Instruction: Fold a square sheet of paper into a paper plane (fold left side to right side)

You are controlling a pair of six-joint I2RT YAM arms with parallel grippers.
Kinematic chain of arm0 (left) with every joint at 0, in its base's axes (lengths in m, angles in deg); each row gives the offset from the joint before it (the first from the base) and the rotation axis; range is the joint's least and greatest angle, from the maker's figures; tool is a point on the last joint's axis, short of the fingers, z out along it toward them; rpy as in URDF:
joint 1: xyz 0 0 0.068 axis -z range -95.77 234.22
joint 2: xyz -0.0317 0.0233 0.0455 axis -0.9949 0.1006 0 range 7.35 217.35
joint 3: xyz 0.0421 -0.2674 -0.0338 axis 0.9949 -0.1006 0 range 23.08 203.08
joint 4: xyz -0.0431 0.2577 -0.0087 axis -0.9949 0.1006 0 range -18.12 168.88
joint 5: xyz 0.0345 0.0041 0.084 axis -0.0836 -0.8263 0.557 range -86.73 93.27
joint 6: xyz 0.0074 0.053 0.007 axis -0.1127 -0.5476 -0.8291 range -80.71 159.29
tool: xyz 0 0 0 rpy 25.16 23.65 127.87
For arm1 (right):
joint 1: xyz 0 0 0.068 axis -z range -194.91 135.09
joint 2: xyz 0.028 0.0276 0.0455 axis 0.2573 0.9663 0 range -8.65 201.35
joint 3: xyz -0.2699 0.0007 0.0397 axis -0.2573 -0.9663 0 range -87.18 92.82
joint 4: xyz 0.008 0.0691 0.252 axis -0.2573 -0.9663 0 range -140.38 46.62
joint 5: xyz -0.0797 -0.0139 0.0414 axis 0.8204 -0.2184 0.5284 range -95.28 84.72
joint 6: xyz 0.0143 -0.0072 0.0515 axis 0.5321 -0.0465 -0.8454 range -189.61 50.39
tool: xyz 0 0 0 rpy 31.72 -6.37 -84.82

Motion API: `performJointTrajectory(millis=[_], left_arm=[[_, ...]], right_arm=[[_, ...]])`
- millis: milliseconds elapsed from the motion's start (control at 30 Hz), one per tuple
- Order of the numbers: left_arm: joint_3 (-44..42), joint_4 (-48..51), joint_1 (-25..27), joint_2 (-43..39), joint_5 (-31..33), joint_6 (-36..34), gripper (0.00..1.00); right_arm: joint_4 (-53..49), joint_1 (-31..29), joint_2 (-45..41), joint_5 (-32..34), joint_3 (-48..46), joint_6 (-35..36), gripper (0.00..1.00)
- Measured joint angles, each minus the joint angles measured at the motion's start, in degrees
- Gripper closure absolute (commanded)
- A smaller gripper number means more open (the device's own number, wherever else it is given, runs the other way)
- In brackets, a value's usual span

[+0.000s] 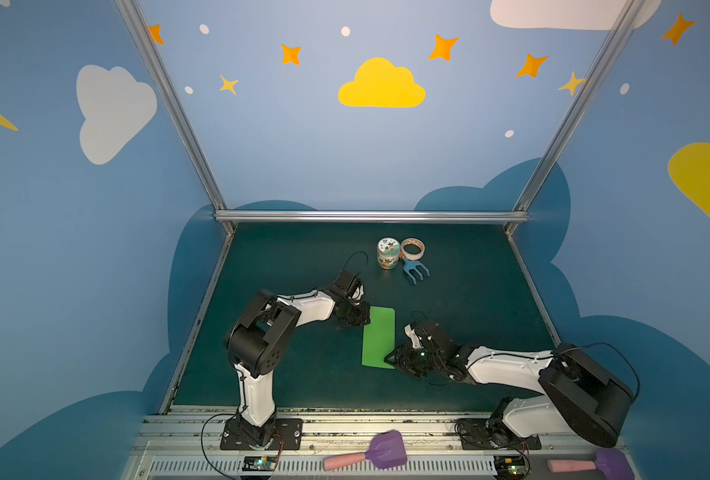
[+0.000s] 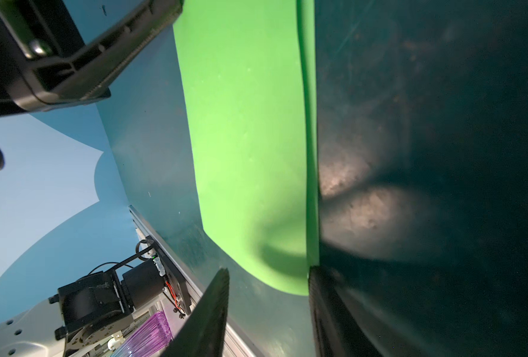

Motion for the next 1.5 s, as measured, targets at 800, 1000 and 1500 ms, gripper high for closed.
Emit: performJointTrajectory(millis=[800,1000,1500], left_arm=[[0.0,0.0,0.0,0.0,-0.02,0.0,0.96],[0.0,0.0,0.0,0.0,0.0,0.0,0.96],[0.0,0.07,0.0,-0.04,0.0,-0.02,0.96]], right_arm=[[5.62,4.02,5.57,-0.76,3.15,2.4,0.54],[6.12,5.05,6.54,-1.79,4.33,3.13,0.57],[5.51,4.22,3.26,-3.26,-1.22,2.47,0.8]])
